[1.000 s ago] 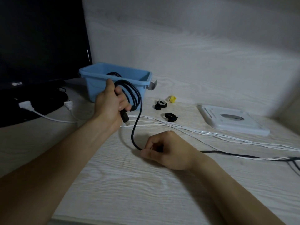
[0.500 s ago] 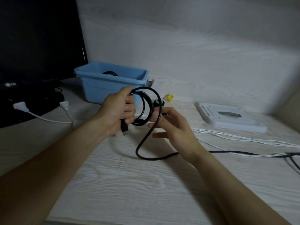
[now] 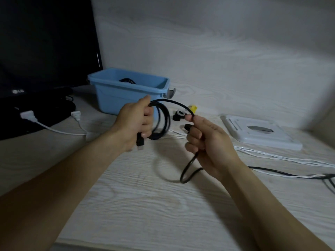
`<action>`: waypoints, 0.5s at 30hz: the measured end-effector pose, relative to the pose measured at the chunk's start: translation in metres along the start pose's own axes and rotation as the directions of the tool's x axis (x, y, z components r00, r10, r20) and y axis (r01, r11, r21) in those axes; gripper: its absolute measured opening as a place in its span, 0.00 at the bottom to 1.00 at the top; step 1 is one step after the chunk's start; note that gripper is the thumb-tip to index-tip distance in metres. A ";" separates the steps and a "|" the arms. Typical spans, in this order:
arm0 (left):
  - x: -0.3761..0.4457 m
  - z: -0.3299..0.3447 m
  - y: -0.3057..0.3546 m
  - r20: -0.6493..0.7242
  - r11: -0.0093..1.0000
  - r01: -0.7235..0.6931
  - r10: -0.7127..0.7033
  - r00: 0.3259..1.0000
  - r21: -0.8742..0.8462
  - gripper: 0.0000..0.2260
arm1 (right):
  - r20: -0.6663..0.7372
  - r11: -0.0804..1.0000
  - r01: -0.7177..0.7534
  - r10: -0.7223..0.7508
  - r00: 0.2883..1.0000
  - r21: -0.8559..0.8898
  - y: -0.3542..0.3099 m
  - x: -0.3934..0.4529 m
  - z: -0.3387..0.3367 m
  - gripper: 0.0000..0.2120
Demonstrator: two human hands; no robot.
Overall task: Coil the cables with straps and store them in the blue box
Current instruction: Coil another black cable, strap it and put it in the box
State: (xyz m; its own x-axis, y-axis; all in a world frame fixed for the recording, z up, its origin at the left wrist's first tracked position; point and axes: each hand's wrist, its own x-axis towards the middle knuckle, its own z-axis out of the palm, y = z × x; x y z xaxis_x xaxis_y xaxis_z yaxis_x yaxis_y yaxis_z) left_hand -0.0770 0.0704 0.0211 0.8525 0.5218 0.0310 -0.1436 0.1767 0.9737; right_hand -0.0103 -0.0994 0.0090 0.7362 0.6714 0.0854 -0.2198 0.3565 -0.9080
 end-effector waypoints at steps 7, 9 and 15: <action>-0.001 -0.007 0.005 0.270 0.746 0.274 -0.130 0.954 -0.608 0.20 | -0.106 0.965 -0.030 0.002 0.994 -0.262 0.002 0.004 -0.007 0.07; 0.001 -0.008 0.003 0.196 0.663 0.216 -0.105 0.975 -0.717 0.20 | 0.013 0.975 -0.058 0.062 0.998 -0.215 0.004 0.002 -0.003 0.01; 0.006 -0.007 0.003 0.037 0.531 0.085 -0.100 0.994 -0.843 0.18 | 0.209 0.962 -0.080 0.137 0.968 -0.261 0.010 -0.005 0.004 0.25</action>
State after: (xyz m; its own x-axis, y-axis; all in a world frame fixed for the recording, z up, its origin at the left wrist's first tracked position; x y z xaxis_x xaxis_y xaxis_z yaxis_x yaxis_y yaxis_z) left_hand -0.0758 0.0801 0.0230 0.8806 0.4703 -0.0582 -0.4278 0.8417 0.3294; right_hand -0.0189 -0.0965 0.0008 0.5492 0.8345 0.0436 -0.1038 0.1199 -0.9873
